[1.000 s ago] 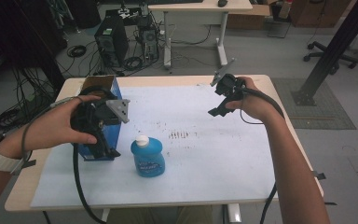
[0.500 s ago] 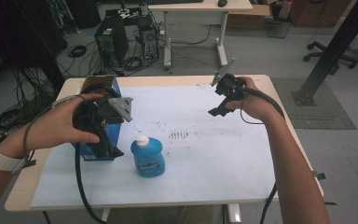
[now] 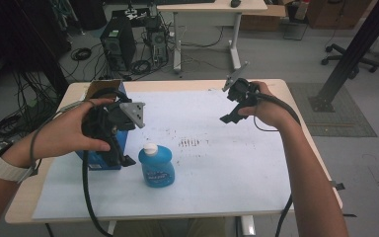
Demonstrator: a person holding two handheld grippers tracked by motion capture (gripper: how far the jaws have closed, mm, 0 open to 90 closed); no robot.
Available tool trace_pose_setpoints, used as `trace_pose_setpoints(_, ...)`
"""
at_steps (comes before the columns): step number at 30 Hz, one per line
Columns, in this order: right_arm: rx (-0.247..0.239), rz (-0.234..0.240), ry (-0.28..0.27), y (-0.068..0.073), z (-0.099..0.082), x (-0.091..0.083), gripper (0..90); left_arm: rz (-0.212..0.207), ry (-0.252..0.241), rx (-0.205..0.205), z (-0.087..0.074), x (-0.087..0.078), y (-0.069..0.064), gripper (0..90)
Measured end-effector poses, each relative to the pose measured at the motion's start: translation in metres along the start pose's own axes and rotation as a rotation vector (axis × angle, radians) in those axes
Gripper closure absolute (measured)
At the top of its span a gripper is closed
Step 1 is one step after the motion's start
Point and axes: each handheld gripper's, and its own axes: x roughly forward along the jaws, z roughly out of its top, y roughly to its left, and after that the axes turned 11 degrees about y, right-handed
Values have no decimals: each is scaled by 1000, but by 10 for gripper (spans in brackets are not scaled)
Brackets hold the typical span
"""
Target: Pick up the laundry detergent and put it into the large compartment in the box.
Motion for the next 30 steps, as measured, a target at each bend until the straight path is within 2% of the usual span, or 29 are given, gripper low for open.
trace_pose_setpoints(8,-1,3,0,0,0,1,117,-1,11,8,9,3,0,73)
trace_pose_setpoints(14,1,5,-1,0,-1,1,118,14,27,11,15,7,2,73)
trace_pose_setpoints(22,1,4,-3,0,-1,0,118,14,45,-38,22,16,7,73)
trace_pose_setpoints(30,5,1,-5,0,-2,-1,118,11,52,-37,28,21,9,74)
